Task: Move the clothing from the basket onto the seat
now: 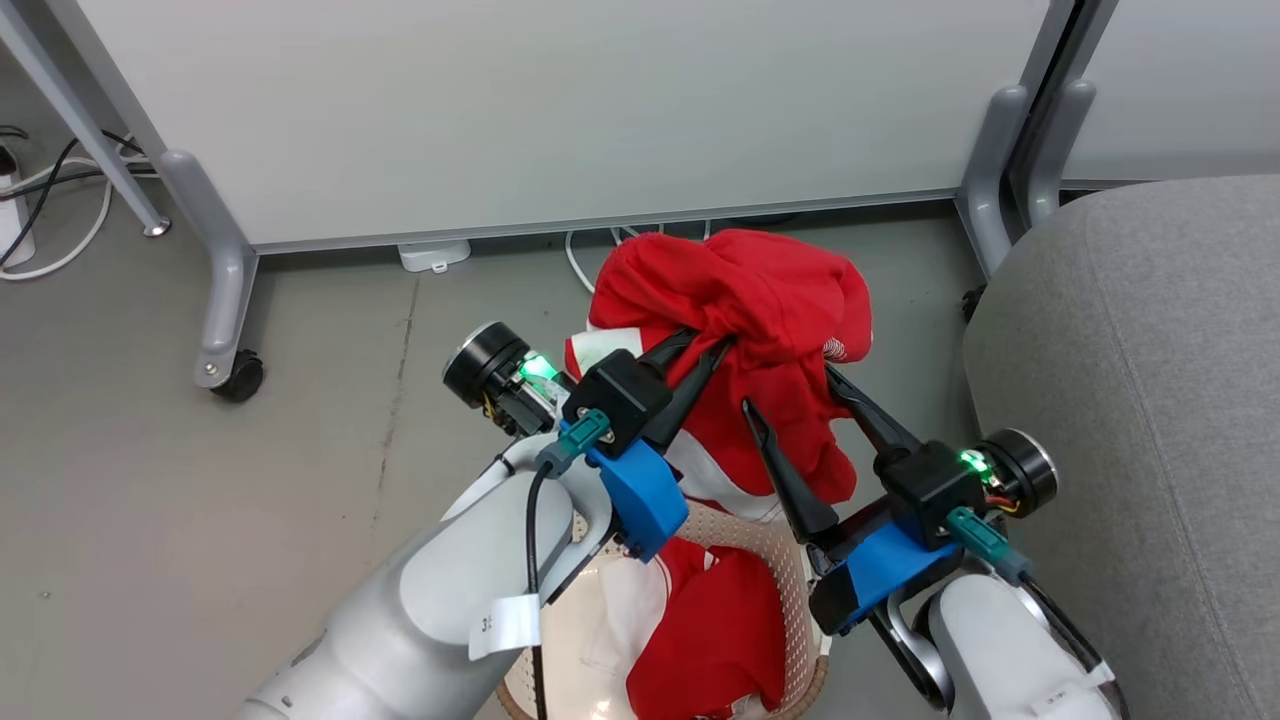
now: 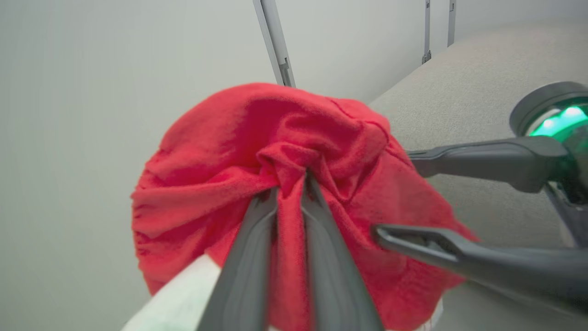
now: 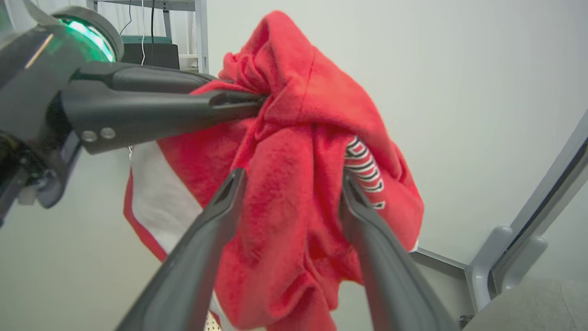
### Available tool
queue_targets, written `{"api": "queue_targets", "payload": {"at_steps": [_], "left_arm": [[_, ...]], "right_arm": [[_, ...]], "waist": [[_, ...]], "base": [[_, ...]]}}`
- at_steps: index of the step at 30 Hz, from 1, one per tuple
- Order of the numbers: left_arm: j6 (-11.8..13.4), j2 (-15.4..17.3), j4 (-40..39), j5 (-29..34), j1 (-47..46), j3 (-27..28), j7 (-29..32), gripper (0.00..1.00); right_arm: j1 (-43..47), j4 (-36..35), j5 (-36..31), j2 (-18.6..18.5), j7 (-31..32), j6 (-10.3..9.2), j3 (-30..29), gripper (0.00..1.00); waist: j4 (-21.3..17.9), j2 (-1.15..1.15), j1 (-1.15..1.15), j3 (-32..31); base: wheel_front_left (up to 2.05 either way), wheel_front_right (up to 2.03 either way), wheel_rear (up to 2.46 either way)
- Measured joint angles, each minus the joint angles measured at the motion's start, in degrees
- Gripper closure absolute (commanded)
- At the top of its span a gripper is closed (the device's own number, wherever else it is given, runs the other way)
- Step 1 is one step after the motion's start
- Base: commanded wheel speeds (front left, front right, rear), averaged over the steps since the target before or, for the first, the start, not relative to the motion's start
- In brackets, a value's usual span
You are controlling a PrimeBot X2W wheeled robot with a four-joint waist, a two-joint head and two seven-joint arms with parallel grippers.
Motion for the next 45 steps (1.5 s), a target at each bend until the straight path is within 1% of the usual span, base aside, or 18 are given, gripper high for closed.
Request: {"api": "queue_targets", "payload": {"at_steps": [7, 8, 9, 10, 17, 28, 29, 31, 39, 45], "left_arm": [[-0.51, -1.1, -0.85, 0.44, -0.47, -0.67, 0.0, 1.0], [-0.53, -1.2, -0.88, 0.44, -0.47, -0.75, 0.0, 1.0], [-0.55, -1.25, -0.88, 0.44, -0.47, -0.8, 0.0, 1.0], [-0.62, -1.26, -0.88, 0.44, -0.47, -0.81, 0.0, 1.0], [-0.9, -1.27, -0.57, 0.44, -0.44, -0.71, 0.0, 1.0], [-1.11, -1.25, -0.07, 0.74, -0.4, -0.12, 0.0, 1.0], [-1.11, -1.25, -0.05, 0.85, -0.4, -0.07, 0.0, 0.98], [-1.08, -1.26, -0.1, 0.92, -0.36, 0.13, -0.01, 0.0], [-0.96, -1.08, -0.9, 1.63, -0.04, 0.99, -0.01, 0.0], [-0.8, -0.58, -1.38, 2.37, 0.88, 1.63, -0.01, 0.0]], "right_arm": [[-3.08, 6.49, -0.42, 0.0, -0.01, 0.0, 1.02, 0.0], [-3.44, 7.34, 0.02, 0.0, -0.01, 0.0, 1.31, 0.15], [-3.75, 8.2, 0.52, -0.01, -0.01, 0.0, 1.74, 0.78], [-3.95, 8.61, 0.85, 0.0, -0.01, 0.0, 2.0, 1.0], [-4.67, 8.72, 2.1, 0.0, -0.01, 0.0, 3.03, 1.0], [-4.61, 8.14, 2.93, -0.01, -0.01, 0.0, 3.11, 1.0], [-4.58, 7.93, 3.05, -0.01, -0.01, 0.0, 3.1, 1.0], [-4.48, 6.97, 3.55, 0.0, -0.01, 0.0, 2.83, 1.0], [-3.7, 4.92, 4.74, -0.01, 0.0, 0.0, 0.79, 1.0], [-3.07, 3.8, 5.12, -0.01, 0.0, 0.0, -1.01, 1.0]], "waist": [[0.97, 0.0, 0.0, 0.31], [1.05, 0.0, 0.0, 0.27], [1.11, 0.0, 0.0, 0.22], [1.15, 0.0, 0.0, 0.15], [0.93, 0.0, 0.0, -0.31], [0.43, 0.0, 0.0, -0.85], [0.38, 0.0, 0.0, -0.87], [0.31, 0.0, 0.0, -0.88], [-0.29, 0.0, 0.0, -0.42], [-1.91, 0.0, 0.0, 0.37]], "base": [[0.0, 0.0, 0.0], [0.0, 0.0, 0.0], [0.0, 0.0, 0.0], [0.0, 0.0, 0.0], [0.0, 0.0, 0.0], [0.0, 0.0, 0.0], [0.0, 0.0, 0.0], [0.0, 0.0, 0.0], [0.0, 0.0, 0.0], [0.0, 0.0, 0.0]]}}
